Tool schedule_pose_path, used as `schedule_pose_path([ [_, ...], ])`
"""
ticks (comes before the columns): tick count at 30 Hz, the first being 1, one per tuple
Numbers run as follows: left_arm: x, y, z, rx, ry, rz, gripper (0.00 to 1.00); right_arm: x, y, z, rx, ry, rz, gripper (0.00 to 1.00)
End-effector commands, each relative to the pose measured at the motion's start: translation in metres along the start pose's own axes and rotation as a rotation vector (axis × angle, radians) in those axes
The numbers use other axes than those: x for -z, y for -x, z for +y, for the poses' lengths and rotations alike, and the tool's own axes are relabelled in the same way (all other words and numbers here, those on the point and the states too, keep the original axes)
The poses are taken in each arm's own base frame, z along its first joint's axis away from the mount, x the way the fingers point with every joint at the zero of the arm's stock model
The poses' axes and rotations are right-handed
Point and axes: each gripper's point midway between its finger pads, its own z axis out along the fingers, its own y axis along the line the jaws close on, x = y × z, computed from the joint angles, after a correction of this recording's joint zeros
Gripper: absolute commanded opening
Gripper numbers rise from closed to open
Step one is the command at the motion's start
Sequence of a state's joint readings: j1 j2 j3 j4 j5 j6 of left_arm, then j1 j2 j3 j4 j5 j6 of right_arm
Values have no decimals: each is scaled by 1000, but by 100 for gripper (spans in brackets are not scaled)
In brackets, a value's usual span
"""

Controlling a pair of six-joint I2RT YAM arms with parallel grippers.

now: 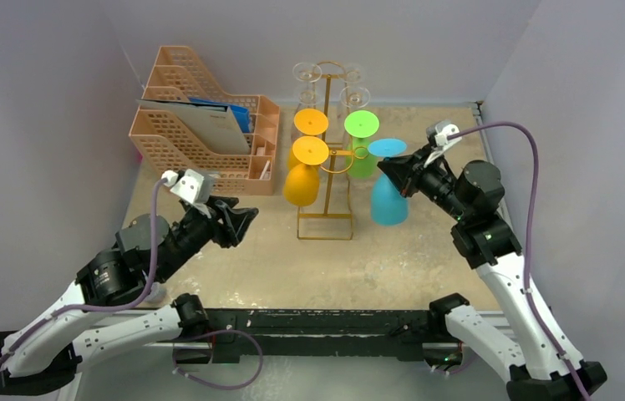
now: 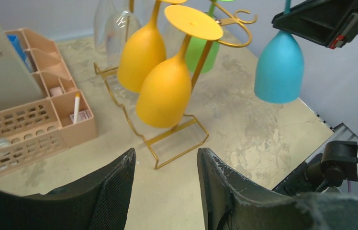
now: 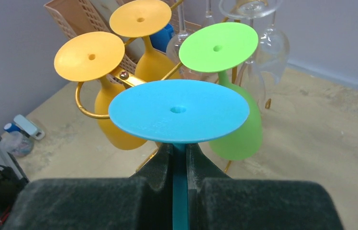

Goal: Place the wine glass upside down on the wine glass rack

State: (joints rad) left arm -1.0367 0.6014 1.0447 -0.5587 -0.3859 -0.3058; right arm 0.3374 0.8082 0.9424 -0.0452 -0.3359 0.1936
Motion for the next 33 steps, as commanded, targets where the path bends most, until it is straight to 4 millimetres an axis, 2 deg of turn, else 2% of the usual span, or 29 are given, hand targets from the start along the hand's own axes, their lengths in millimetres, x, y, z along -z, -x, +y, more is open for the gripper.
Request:
schedule_pose_path([
  [1,7,-10,20,64,108,13,48,-6,26,11,172,90,-100,0],
  [5,7,-15,24,52,133,43,48,-12,19,9,198,107,-82,0],
  [15,0,-21,17,38,119,94,48,-22,-5,6,230,147,-5,0],
  [28,1,-23,18,51,122,94,48,-35,-15,6,214,182,13,0],
  [33,1,-24,19,48,126,100,48,-40,-12,5,212,187,1,0],
])
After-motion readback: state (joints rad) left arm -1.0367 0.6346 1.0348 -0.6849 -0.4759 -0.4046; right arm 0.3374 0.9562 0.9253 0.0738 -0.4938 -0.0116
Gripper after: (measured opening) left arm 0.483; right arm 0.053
